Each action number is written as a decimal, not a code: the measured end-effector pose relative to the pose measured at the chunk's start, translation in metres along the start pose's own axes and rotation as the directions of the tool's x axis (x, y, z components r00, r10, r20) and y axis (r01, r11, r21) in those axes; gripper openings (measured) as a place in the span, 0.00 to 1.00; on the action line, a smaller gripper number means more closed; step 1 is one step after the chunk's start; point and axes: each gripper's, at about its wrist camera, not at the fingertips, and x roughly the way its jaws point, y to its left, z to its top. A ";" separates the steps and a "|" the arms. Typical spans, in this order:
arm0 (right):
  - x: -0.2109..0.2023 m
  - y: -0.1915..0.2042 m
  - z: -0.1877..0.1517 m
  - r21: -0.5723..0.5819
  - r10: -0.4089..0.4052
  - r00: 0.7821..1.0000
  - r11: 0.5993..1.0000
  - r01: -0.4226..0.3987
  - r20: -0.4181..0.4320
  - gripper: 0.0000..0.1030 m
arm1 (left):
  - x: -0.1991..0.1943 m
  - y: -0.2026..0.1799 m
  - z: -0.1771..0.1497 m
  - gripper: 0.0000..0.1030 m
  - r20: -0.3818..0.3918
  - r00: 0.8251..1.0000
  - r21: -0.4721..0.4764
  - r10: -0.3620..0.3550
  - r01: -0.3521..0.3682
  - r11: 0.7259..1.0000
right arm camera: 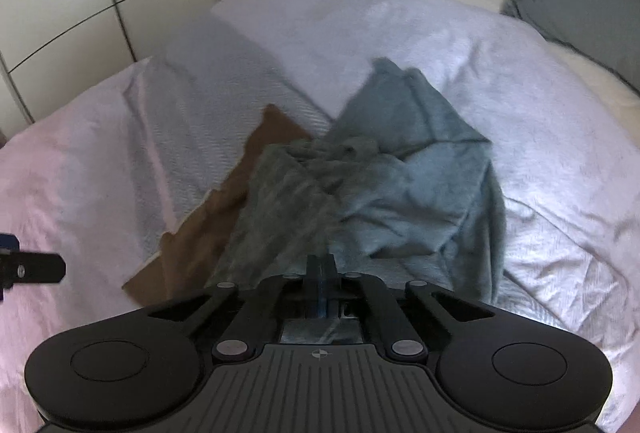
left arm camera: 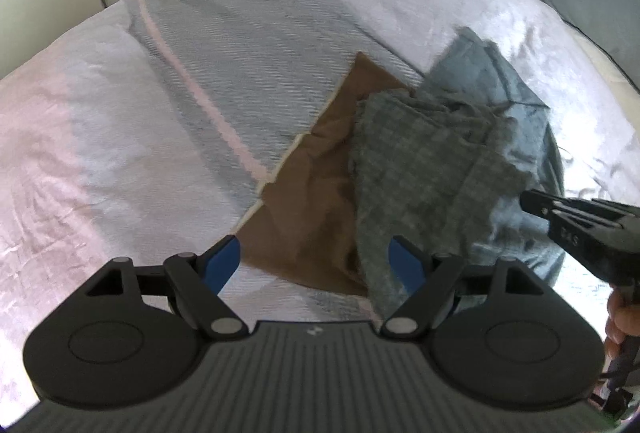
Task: Fold clothes
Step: 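Lift the garment with the right gripper, carry it over, and release it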
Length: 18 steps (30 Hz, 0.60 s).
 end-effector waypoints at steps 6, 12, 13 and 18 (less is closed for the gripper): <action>-0.030 0.024 0.004 -0.028 0.020 0.999 0.999 -0.019 0.039 0.00 | -0.011 0.025 -0.007 0.77 0.004 1.000 -0.055 0.031 -0.030 0.998; -0.009 -0.006 0.001 0.048 -0.070 0.997 0.996 0.071 -0.026 0.01 | -0.013 0.026 -0.009 0.77 -0.002 0.999 -0.061 0.035 -0.035 0.998; -0.005 -0.010 0.001 0.051 -0.077 0.997 0.996 0.078 -0.029 0.02 | -0.013 0.026 -0.010 0.77 -0.003 0.999 -0.062 0.036 -0.036 0.997; -0.005 -0.024 0.000 0.075 -0.075 0.997 0.995 0.073 0.024 0.69 | -0.014 0.027 -0.012 0.77 -0.008 0.999 -0.067 0.040 -0.040 0.997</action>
